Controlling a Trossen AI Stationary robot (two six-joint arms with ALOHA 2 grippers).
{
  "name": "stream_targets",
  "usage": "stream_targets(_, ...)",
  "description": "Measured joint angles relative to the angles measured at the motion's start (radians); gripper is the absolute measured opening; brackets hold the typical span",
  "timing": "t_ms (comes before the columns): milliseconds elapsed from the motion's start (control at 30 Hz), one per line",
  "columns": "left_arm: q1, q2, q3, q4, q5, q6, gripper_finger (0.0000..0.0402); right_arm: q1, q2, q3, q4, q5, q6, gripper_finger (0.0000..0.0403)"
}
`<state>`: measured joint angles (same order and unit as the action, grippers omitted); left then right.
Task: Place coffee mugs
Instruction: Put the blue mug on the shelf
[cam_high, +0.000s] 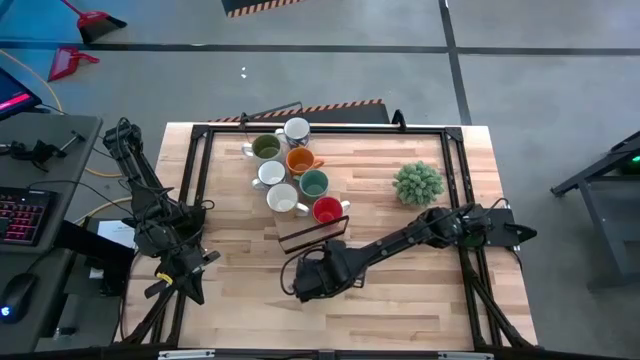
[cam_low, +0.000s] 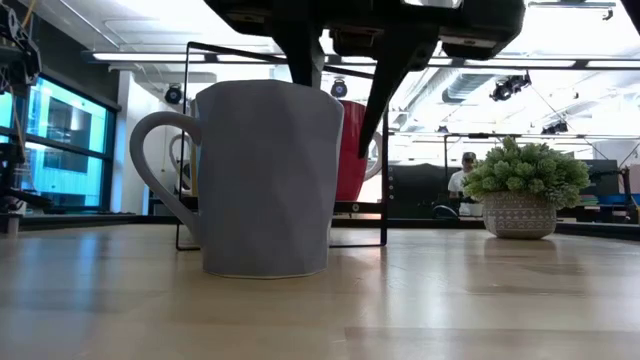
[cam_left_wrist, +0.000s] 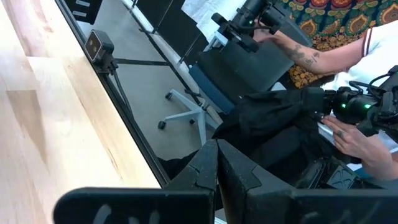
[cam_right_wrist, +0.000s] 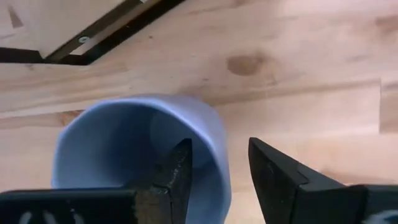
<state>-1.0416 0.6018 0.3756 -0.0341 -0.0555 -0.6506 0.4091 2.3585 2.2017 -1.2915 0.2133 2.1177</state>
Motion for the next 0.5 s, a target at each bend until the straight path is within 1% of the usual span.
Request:
stream_targets(367, 0.000, 0.000, 0.000, 0.000, 0.000, -0.003, 0.0000, -0.035, 0.000, 0.000, 0.000, 0.011, -0.297, 0.0136)
stream_targets(500, 0.000, 0.000, 0.000, 0.000, 0.001, -0.019, 0.0000, -0.051, 0.000, 0.000, 0.001, -0.014, -0.433, 0.0136)
